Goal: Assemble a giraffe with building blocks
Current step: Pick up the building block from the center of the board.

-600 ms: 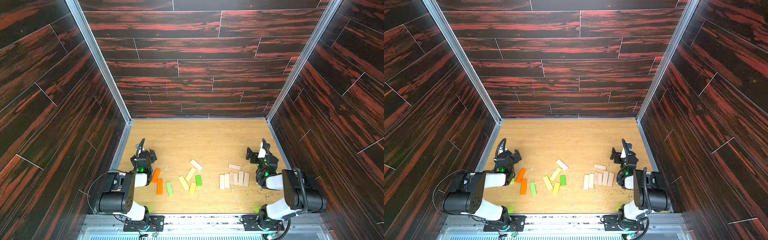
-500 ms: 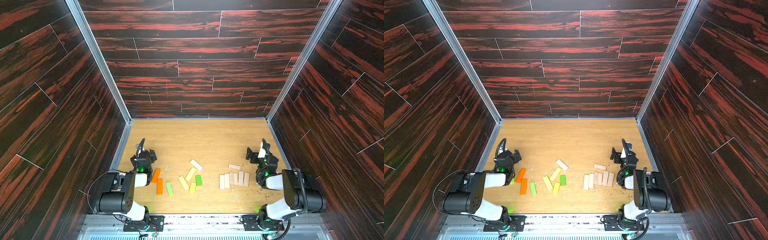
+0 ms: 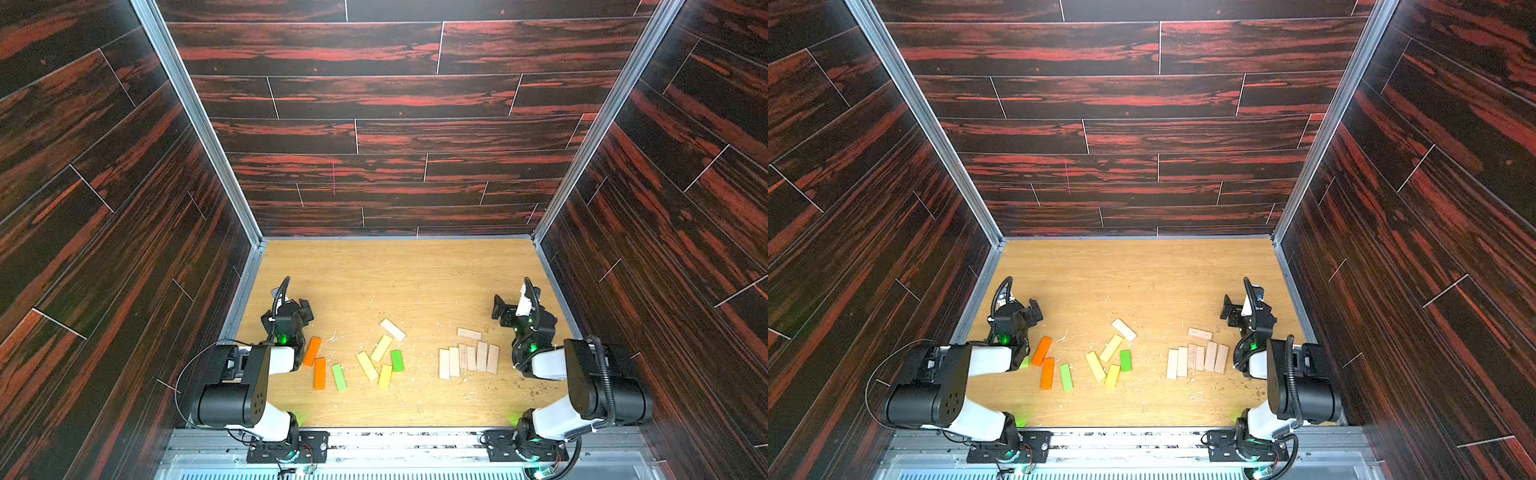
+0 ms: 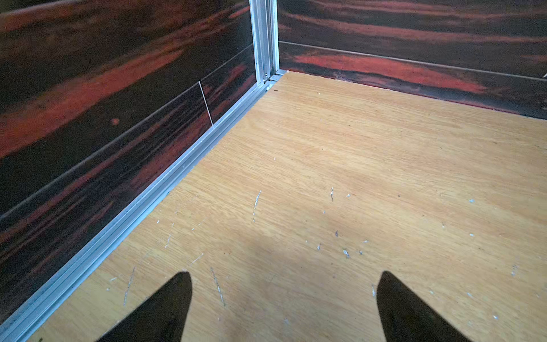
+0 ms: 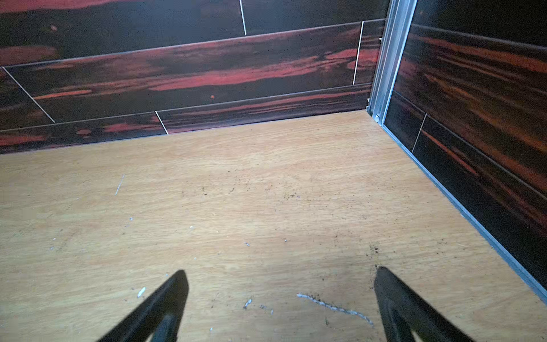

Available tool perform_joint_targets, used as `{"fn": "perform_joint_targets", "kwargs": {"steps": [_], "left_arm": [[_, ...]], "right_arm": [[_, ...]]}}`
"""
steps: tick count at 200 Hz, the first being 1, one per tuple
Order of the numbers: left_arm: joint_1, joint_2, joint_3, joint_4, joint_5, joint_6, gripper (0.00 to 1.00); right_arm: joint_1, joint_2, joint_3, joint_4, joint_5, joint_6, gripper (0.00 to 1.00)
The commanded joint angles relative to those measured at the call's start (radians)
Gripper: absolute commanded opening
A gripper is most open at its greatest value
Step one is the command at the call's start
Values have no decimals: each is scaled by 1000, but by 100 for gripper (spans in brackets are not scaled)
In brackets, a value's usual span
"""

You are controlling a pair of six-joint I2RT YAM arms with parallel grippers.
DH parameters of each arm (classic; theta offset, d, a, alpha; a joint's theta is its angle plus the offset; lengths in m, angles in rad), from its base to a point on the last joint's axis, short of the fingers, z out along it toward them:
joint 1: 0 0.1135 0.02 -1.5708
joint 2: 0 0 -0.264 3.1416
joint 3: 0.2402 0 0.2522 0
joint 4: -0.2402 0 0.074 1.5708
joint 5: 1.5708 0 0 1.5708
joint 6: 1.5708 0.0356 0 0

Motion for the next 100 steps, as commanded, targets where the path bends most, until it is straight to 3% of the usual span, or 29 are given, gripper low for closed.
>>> {"fn": "perform_joint_targets", "kwargs": {"steps": [1,89,100], "left_arm": [[-4,4,24,22,-8,14,100],[-4,2,19,41,-8,9,100],[-8,-24,16,100,-10,62,100]], "right_arm": [[2,21,14,29,3,-4,99],[-5,21,22,18,-11,2,98],[-13,14,9,36,-32,9,98]]}}
